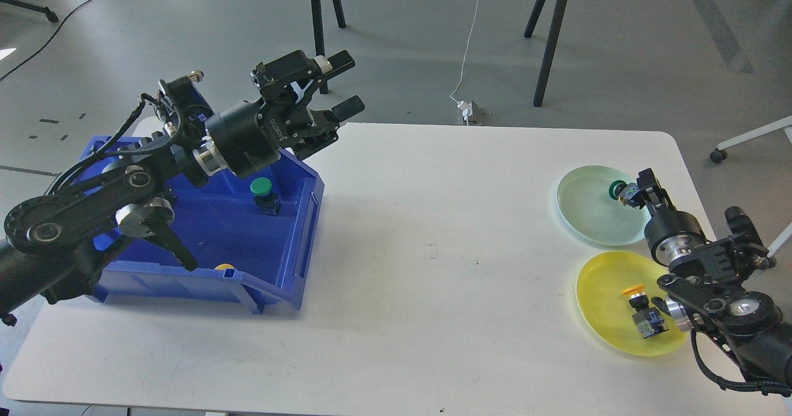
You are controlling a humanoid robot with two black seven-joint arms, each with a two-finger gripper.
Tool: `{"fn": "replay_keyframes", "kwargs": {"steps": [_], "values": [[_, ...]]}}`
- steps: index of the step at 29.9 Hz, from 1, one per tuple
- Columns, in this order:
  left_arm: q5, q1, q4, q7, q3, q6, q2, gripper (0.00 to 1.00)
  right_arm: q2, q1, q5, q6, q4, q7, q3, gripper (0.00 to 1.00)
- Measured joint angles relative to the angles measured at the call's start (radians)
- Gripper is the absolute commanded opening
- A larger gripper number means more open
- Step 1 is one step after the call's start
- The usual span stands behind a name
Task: Pass button and place on color plate
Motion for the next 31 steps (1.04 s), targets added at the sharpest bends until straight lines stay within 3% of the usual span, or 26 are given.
{"fn": "replay_keyframes", "kwargs": {"steps": [8, 12, 16, 20, 24, 27, 31], "values": [[0.000, 0.001, 0.000, 0.000, 0.000, 0.000, 0.000, 0.85, -0.004, 0.018, 0.010, 0.000, 0.044, -0.003, 0.014, 0.81], [-0.021, 0.001, 0.006, 0.000, -0.003, 0.000, 0.002, 0.87, -0.041, 0.043, 0.070, 0.057, 0.170, -0.025, 0.084, 0.82], [-0.045, -0.009, 0.085, 0.000, -0.026, 0.000, 0.019, 0.89, -0.111, 0.067, 0.201, 0.280, 0.299, -0.042, 0.254, 0.85], [-0.106, -0.013, 0.171, 0.000, -0.101, 0.000, 0.084, 0.90, -0.128, 0.070, 0.316, 0.591, 0.367, -0.043, 0.445, 0.89], [-0.206, -0.007, 0.338, 0.000, -0.158, 0.000, 0.101, 0.92, -0.117, 0.047, 0.427, 0.917, 0.353, -0.037, 0.582, 0.95], [-0.253, 0.000, 0.424, 0.000, -0.175, 0.000, 0.063, 0.93, -0.106, 0.035, 0.490, 0.969, 0.338, -0.034, 0.605, 0.97], [-0.267, 0.020, 0.447, 0.000, -0.183, 0.000, 0.030, 0.93, -0.070, 0.031, 0.517, 0.977, 0.333, -0.032, 0.614, 0.96]]}}
